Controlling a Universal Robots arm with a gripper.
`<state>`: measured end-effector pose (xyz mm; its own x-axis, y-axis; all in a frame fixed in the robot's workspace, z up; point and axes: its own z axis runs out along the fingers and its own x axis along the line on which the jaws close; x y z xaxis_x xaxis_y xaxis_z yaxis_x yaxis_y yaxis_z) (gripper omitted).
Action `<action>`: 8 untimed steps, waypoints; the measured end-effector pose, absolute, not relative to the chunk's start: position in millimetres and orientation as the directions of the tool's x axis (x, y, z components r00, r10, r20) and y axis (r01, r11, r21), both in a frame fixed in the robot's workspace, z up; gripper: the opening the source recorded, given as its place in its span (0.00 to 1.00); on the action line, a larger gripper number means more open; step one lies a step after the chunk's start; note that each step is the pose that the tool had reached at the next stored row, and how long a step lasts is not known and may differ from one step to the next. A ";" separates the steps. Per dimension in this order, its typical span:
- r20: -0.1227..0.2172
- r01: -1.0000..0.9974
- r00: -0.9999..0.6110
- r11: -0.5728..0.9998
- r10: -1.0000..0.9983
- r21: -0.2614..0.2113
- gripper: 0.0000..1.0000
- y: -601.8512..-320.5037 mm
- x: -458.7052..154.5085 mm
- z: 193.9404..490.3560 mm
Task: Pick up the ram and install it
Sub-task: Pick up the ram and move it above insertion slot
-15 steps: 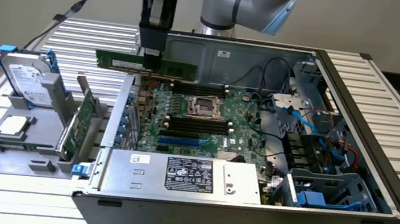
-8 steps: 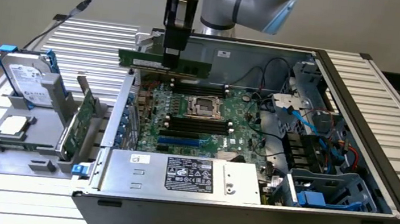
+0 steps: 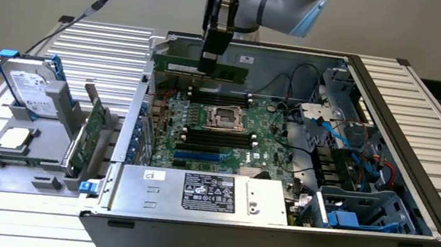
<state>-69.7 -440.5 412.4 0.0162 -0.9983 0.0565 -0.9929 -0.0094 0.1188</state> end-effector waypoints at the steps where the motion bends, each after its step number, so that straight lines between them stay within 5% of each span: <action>1: 0.057 -0.993 0.016 -0.009 -0.998 0.119 0.13 -437.5 -66.7 411.0; 8: 0.057 -0.993 0.016 -0.009 -0.998 0.119 0.13 -416.3 -45.6 400.3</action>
<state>-45.6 -416.3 400.3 0.0162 -0.9983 0.0566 -0.9929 -0.0094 0.1189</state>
